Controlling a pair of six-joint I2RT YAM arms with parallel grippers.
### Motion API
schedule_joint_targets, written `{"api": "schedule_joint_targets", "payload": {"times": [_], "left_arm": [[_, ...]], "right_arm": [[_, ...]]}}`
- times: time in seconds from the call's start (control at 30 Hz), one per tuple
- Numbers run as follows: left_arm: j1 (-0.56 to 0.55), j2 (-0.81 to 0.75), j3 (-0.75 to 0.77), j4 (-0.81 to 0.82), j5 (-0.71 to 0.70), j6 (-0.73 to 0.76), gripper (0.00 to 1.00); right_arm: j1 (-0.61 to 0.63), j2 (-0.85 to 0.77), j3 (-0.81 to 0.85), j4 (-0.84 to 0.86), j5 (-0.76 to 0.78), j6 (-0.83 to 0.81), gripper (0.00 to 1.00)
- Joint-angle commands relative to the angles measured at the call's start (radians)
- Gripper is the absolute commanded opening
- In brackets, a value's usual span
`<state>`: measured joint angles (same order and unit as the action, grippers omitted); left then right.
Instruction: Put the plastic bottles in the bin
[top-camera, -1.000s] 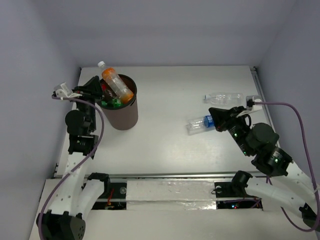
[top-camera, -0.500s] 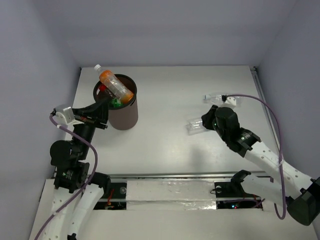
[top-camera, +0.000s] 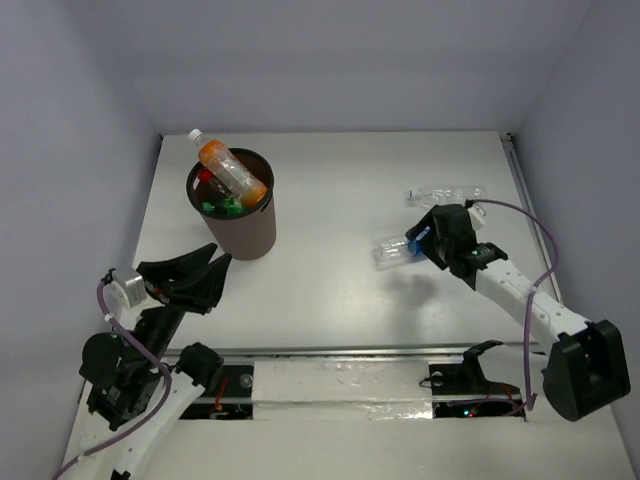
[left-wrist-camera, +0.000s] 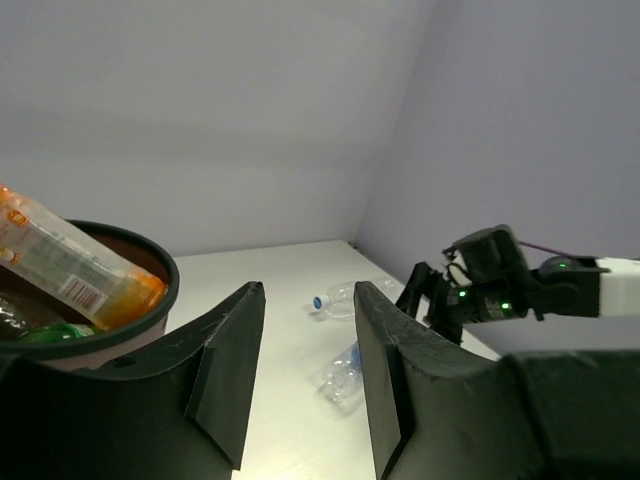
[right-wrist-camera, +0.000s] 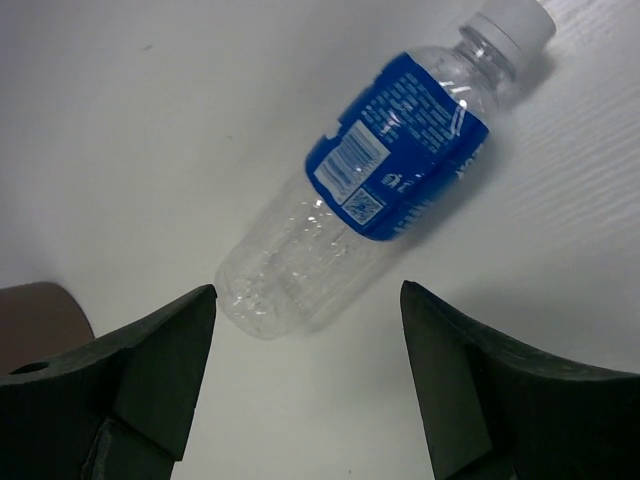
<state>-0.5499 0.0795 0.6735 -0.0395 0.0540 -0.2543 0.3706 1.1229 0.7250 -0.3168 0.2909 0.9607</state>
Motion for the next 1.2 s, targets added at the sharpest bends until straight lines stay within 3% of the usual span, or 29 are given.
{"api": "schedule_joint_targets", "payload": {"times": [0.0, 0.2, 0.33, 0.47, 0.93, 1.17], "left_arm": [[-0.051, -0.056, -0.023, 0.001, -0.052, 0.027, 0.38], [-0.116, -0.136, -0.037, -0.011, -0.121, 0.044, 0.38], [-0.165, -0.164, -0.037, -0.017, -0.143, 0.053, 0.37], [-0.200, -0.178, -0.038, -0.026, -0.148, 0.056, 0.37], [-0.265, -0.210, -0.034, -0.046, -0.180, 0.063, 0.36], [-0.265, -0.211, -0.032, -0.051, -0.190, 0.064, 0.35]], "right_arm": [[-0.034, 0.072, 0.056, -0.048, 0.025, 0.108, 0.80], [-0.088, 0.213, 0.088, -0.111, 0.047, 0.211, 0.80], [-0.088, 0.264, 0.100, -0.101, 0.056, 0.277, 0.87], [-0.088, 0.279, 0.099, -0.047, 0.045, 0.323, 0.88], [-0.088, 0.428, 0.263, -0.125, 0.139, 0.322, 0.88], [-0.098, 0.601, 0.473, -0.290, 0.137, 0.228, 0.87]]}}
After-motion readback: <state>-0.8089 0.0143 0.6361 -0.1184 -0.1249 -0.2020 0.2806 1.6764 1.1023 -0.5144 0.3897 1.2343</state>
